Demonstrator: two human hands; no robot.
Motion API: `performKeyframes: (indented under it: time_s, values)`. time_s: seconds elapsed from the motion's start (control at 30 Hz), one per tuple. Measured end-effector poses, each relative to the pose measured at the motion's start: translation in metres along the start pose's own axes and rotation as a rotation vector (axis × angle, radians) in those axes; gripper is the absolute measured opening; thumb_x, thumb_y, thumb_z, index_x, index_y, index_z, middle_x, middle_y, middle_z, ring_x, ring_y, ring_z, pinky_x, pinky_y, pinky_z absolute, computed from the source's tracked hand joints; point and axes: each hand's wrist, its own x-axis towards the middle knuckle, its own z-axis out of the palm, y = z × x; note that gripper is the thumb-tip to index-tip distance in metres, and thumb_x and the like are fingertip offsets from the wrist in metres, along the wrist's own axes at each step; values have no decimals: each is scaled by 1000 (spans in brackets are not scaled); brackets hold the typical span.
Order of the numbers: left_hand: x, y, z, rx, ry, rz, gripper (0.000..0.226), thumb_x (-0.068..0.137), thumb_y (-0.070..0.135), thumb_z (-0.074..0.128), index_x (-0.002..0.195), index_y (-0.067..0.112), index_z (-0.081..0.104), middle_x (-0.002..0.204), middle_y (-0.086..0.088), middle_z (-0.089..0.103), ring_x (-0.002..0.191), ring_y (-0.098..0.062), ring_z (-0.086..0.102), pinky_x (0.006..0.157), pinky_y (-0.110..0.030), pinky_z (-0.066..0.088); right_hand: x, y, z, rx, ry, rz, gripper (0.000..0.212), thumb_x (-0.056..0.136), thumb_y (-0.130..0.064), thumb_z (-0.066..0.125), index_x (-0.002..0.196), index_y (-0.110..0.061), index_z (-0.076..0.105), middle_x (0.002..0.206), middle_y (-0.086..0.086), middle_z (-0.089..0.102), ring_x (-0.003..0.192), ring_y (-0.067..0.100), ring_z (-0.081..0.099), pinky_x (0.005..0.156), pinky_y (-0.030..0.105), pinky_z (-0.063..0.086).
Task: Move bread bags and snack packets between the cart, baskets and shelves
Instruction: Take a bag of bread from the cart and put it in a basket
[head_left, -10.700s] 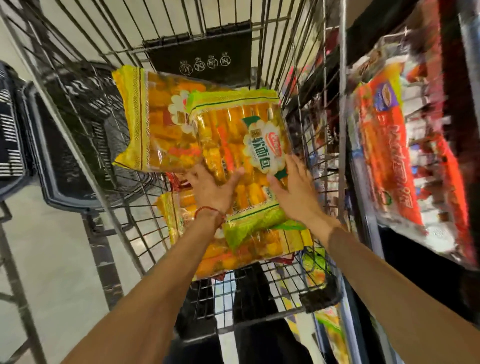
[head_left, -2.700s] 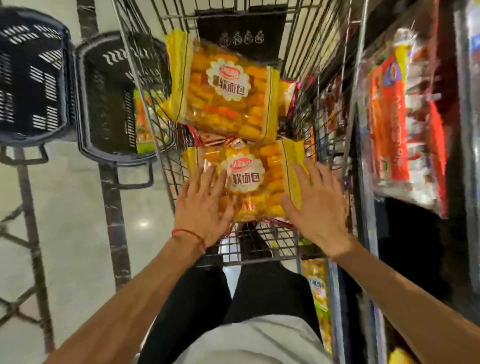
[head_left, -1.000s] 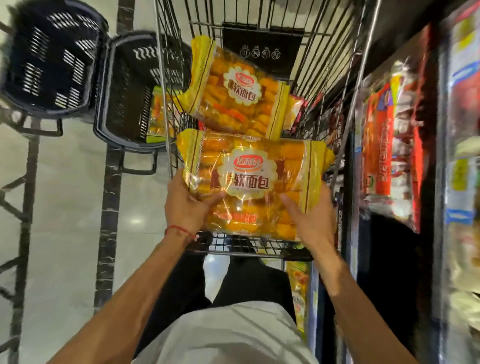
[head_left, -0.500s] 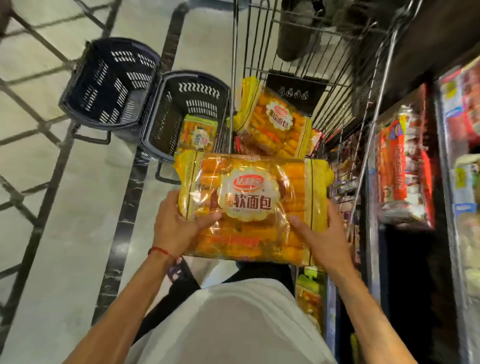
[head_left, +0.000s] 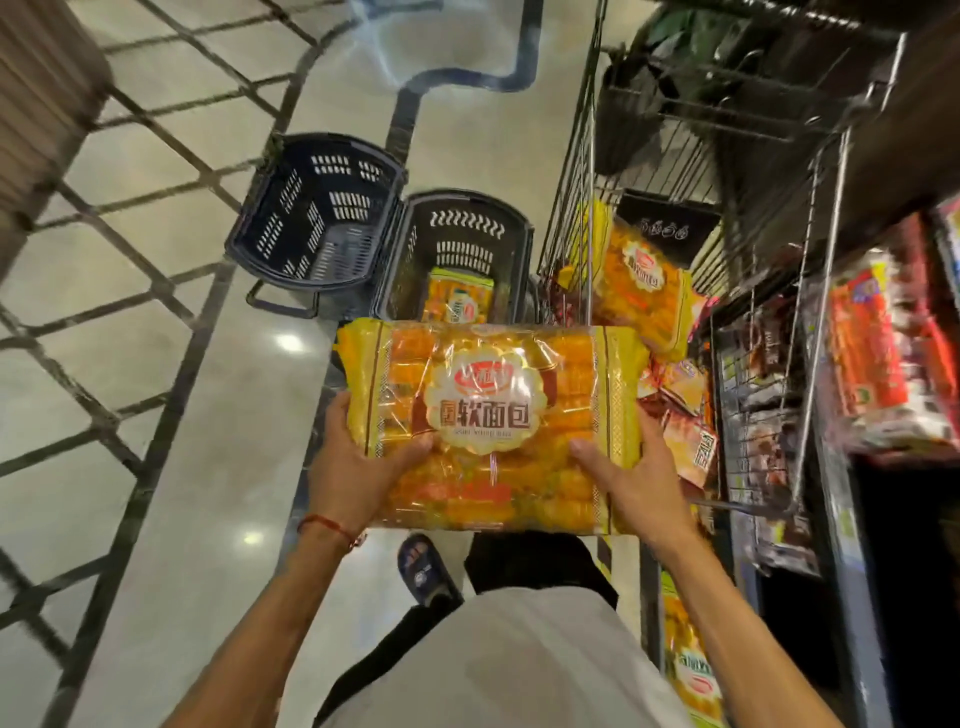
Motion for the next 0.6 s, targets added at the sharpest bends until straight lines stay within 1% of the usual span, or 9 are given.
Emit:
performKeyframes:
  time_s: [0.1, 0.17, 0.27, 0.33, 0.4, 0.47, 0.53, 0.57, 0.6]
  values:
    - [18, 5, -9, -15, -4, -2, 112, 59, 57, 83, 153, 29, 28, 124, 9, 57, 105, -20, 61, 94, -44, 53, 14, -16, 15, -25, 0, -6, 97, 63, -85, 80, 146, -48, 46, 145, -10, 57, 135, 19, 55, 110, 56, 49]
    - [38, 13, -11, -26, -2, -2, 111, 60, 54, 83, 153, 29, 27, 125, 9, 55, 106, -19, 60, 90, -38, 52, 30, -26, 23, -18, 9, 0, 96, 63, -84, 80, 146, -46, 48, 144, -8, 58, 134, 19, 56, 110, 56, 49]
    - [79, 25, -12, -37, -16, -26, 114, 61, 54, 89, 152, 29, 25, 127, 7, 54, 110, -21, 61, 93, -42, 53, 63, -47, 35, -8, 24, -5, 91, 67, -79, 81, 144, -39, 51, 138, -6, 59, 127, 16, 59, 108, 52, 52]
    - [113, 36, -14, -7, -31, -36, 117, 57, 65, 90, 150, 31, 29, 124, 9, 58, 110, -23, 64, 98, -48, 54, 93, -58, 46, 7, 43, -2, 83, 71, -72, 82, 140, -36, 55, 135, -5, 59, 122, 13, 61, 104, 50, 54]
    - [151, 50, -16, 31, -52, -26, 117, 49, 75, 81, 148, 34, 33, 122, 11, 61, 109, -21, 65, 97, -49, 56, 124, -69, 57, 41, 44, -2, 78, 69, -74, 81, 136, -40, 58, 132, -5, 61, 119, 12, 62, 101, 50, 56]
    - [191, 68, -18, 52, -70, -22, 116, 45, 76, 79, 145, 35, 37, 118, 14, 62, 106, -18, 66, 95, -45, 56, 153, -79, 68, 93, 58, 15, 68, 67, -77, 81, 126, -50, 61, 128, -8, 66, 118, 13, 65, 101, 51, 56]
    - [226, 85, -19, 78, -85, -23, 110, 42, 76, 81, 138, 38, 43, 115, 17, 64, 105, -17, 66, 93, -42, 55, 176, -91, 78, 141, 57, 29, 50, 73, -66, 83, 117, -53, 63, 120, -15, 72, 113, 9, 68, 100, 50, 57]
    - [243, 93, -19, 85, -94, -24, 104, 42, 75, 83, 133, 39, 45, 113, 18, 65, 104, -15, 67, 92, -40, 55, 187, -98, 83, 162, 57, 32, 50, 75, -62, 83, 119, -50, 64, 119, -16, 73, 112, 8, 69, 100, 50, 57]
    - [258, 101, -19, 85, -106, -17, 99, 45, 72, 88, 128, 40, 46, 111, 20, 65, 102, -12, 66, 89, -38, 55, 197, -104, 87, 172, 64, 45, 56, 75, -63, 84, 125, -46, 64, 121, -15, 73, 114, 9, 69, 100, 51, 57]
